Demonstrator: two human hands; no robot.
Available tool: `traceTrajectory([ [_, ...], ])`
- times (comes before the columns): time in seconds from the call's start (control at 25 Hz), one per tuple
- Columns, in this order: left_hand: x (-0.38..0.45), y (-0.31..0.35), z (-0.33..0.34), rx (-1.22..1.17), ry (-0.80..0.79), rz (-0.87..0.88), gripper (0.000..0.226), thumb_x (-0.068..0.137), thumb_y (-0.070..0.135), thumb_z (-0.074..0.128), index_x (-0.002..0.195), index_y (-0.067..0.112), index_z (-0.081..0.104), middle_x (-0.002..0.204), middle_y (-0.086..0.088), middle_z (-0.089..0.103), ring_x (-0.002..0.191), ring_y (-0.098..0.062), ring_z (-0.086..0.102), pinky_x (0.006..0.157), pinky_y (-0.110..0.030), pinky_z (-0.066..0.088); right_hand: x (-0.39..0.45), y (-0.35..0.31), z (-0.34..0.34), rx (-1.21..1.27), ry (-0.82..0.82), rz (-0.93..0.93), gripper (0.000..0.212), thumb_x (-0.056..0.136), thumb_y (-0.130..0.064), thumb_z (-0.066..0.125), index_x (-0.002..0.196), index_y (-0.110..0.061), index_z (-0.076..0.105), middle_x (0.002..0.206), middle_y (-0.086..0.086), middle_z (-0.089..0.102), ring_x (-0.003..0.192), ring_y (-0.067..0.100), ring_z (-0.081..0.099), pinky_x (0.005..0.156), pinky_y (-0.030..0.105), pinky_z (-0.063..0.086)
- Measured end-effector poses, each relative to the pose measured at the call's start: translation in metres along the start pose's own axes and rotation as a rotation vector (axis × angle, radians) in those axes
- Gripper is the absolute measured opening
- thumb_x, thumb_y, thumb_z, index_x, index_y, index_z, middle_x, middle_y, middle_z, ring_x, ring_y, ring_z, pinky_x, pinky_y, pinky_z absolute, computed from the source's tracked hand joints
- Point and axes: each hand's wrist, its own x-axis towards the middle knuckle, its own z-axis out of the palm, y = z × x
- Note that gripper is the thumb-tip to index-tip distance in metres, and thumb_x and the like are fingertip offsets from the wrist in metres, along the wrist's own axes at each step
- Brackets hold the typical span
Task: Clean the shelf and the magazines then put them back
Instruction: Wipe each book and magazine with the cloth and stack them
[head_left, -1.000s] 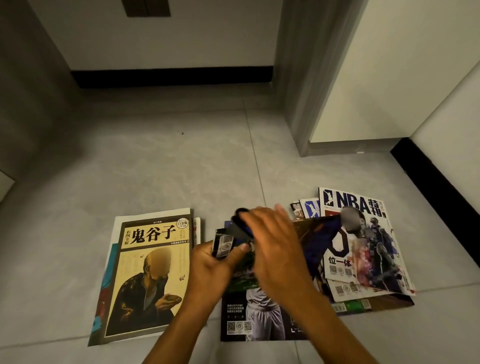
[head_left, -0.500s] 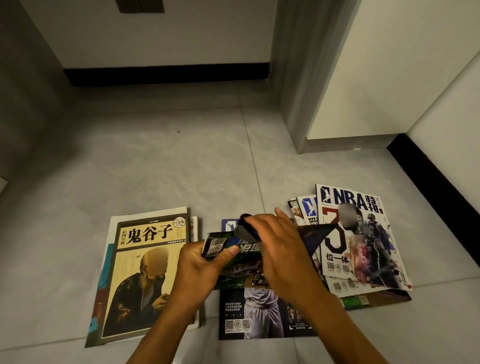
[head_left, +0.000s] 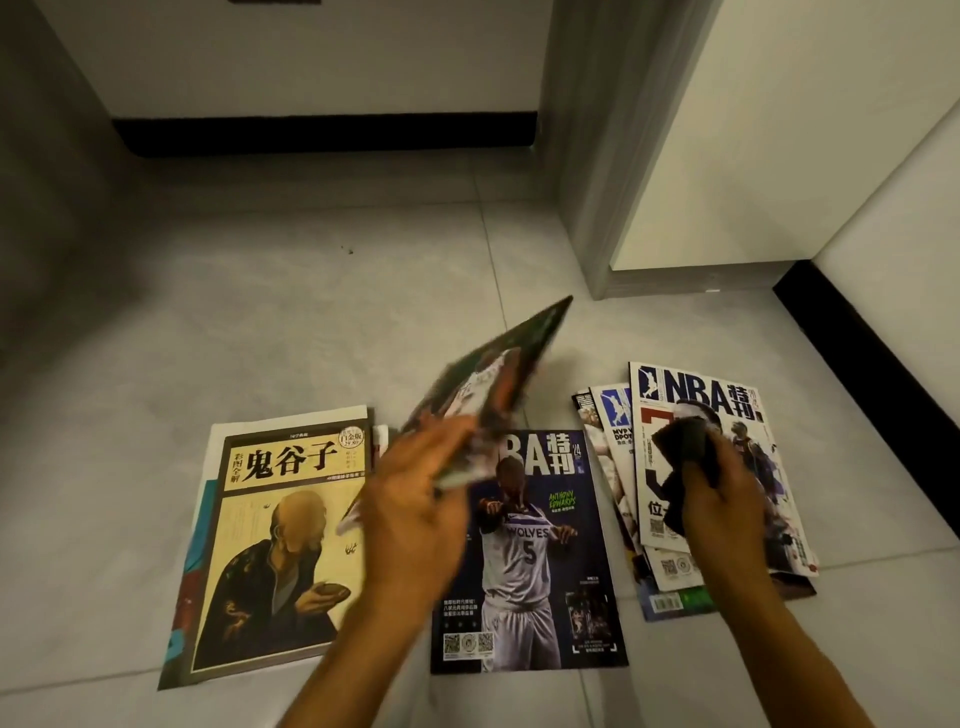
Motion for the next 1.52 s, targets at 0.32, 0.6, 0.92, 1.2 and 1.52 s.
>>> traceTrajectory([
  [0.32,-0.111,-0.038,0.079,0.317,-0.981,0.153,0.057,0.085,0.041,0.067,0.137,0.028,0.047,0.141,0.001,0.052,0.128,-0.021,0.049,0.107,-0.045,0.041,-0.032,0.007,0.053,-0.131,-0.178,-0.153,0.033,0.096,-0.013,0.053,0.126,-0.027,0.051,0.125,-0.008,0.049,0.112,0.007,0.048,0.097,0.028,0.042],
  [0.6,-0.084,-0.083,0.060,0.443,-0.473,-0.455,0.070,0.092,0.043,0.055,0.150,0.028,0.020,0.155,0.002,0.024,0.143,-0.022,0.022,0.117,-0.039,0.028,-0.040,0.068,0.088,-0.562,-0.167,-0.242,0.048,0.092,-0.023,0.061,0.137,-0.026,0.043,0.144,0.000,0.041,0.126,0.023,0.048,0.098,0.039,0.046],
  [0.92,-0.073,-0.106,0.057,0.155,-0.299,-0.669,0.039,0.091,0.014,0.062,0.128,0.025,0.055,0.123,-0.002,0.057,0.115,-0.023,0.058,0.096,-0.043,0.052,-0.105,0.089,0.111,-0.620,-0.499,-0.773,0.065,0.073,-0.030,0.076,0.132,-0.023,0.052,0.142,0.001,0.045,0.129,0.024,0.046,0.097,0.043,0.048],
  [1.2,-0.084,-0.100,0.054,-0.052,-0.458,-0.708,0.053,0.089,0.006,0.063,0.133,0.033,0.050,0.105,0.007,0.064,0.099,-0.006,0.059,0.091,-0.028,0.052,-0.098,0.092,0.128,-0.523,-0.149,-0.261,0.035,0.102,-0.028,0.039,0.124,-0.012,0.061,0.135,0.009,0.056,0.125,0.032,0.052,0.095,0.053,0.050],
  [1.52,-0.081,-0.107,0.052,-0.006,-0.566,-0.677,0.057,0.090,0.013,0.063,0.140,0.031,0.043,0.106,0.009,0.061,0.101,-0.007,0.060,0.089,-0.030,0.054,-0.034,0.089,0.110,-0.643,-0.347,-0.449,0.035,0.096,-0.027,0.048,0.129,-0.020,0.055,0.141,0.003,0.046,0.130,0.024,0.045,0.107,0.037,0.040],
])
